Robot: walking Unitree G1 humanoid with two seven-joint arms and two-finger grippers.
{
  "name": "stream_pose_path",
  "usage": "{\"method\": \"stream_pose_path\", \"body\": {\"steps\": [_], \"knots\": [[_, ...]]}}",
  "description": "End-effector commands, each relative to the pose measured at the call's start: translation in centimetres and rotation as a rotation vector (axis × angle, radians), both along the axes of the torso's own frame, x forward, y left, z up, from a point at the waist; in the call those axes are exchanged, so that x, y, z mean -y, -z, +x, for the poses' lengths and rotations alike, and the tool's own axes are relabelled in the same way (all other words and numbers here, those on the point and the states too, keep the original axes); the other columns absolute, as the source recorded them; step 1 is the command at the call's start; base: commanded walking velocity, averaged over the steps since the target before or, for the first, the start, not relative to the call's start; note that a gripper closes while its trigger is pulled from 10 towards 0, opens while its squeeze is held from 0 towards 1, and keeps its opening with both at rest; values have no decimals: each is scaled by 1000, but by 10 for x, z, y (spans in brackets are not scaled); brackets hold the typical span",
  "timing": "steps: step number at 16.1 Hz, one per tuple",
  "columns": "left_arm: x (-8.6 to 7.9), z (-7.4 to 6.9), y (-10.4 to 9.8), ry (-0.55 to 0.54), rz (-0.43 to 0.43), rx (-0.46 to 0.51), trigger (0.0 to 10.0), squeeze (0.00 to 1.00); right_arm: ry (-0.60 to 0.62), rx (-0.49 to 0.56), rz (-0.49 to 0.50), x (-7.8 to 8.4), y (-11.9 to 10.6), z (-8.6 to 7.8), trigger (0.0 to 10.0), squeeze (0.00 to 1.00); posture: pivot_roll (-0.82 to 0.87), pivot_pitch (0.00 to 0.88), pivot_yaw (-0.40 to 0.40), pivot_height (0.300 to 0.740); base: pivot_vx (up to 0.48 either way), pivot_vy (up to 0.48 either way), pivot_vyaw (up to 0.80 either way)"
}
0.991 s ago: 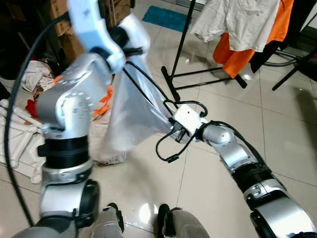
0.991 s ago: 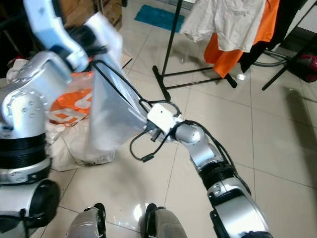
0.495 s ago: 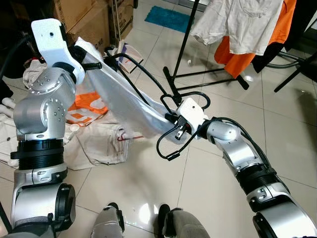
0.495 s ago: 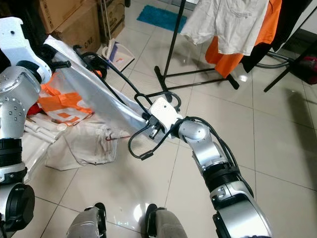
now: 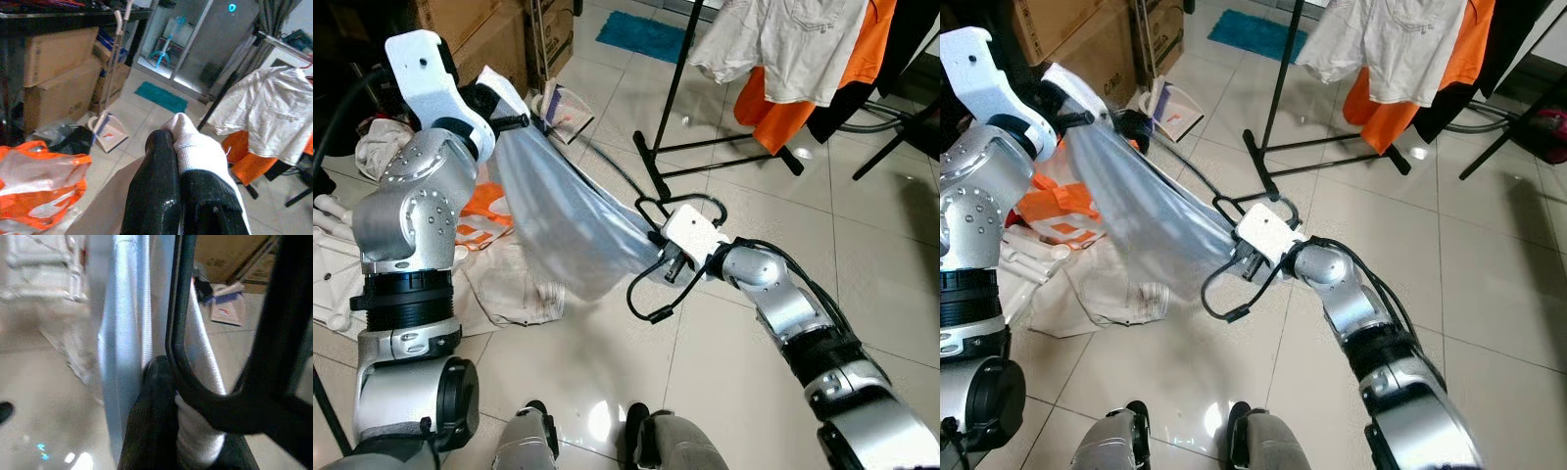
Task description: Hang hanger
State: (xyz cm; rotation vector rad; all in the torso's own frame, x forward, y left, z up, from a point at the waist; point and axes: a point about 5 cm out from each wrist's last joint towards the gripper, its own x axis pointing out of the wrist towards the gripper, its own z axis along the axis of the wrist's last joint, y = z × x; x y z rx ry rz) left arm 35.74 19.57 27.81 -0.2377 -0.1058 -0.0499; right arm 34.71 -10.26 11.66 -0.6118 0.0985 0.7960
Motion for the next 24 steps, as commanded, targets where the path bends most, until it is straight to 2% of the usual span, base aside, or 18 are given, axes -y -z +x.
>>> {"method": "stream_pose_path", "body": {"steps": [1, 5, 7, 9, 12, 16, 17, 18, 22, 24], "knots": [[1, -5, -21, 3, -6, 79, 10000, 0, 25, 1, -43, 8, 5, 0, 0, 0, -42, 204, -141, 740, 0, 0, 0], [3, -12, -34, 21, -37, 120, 10000, 0, 25, 26, -83, 9, 5, 3, 0, 0, -34, 195, -148, 740, 0, 0, 0], [5, -14, -39, 27, -46, 135, 10000, 0, -5, 71, -175, 9, 9, 3, 0, 0, -33, 189, -151, 740, 0, 0, 0], [5, -14, -39, 29, -46, 136, 10000, 0, -42, 133, -308, 13, 14, 2, 0, 0, -35, 186, -152, 740, 0, 0, 0], [10, -13, -40, 44, -53, 135, 10000, 0, -63, 165, -372, 15, 16, 2, 0, 0, -39, 184, -151, 740, 0, 0, 0], [22, -16, -46, 97, -66, 151, 10000, 0, -72, 185, -389, 11, 19, 3, 0, 0, -40, 186, -151, 740, 0, 0, 0], [28, -17, -46, 120, -68, 152, 10000, 0, 0, 111, -279, 9, 18, 6, 0, 0, -38, 187, -152, 740, 0, 0, 0], [36, -18, -42, 143, -74, 140, 10000, 0, 98, -10, -118, 6, 16, 11, 0, 0, -38, 187, -152, 740, 0, 0, 0], [48, -20, -40, 184, -84, 131, 10000, 0, 86, 22, -232, 5, 20, 12, 0, 0, -38, 193, -155, 740, 0, 0, 0], [57, -21, -41, 207, -84, 132, 10000, 0, 46, 50, -333, 4, 23, 11, 0, 0, -38, 197, -158, 740, 0, 0, 0]]}}
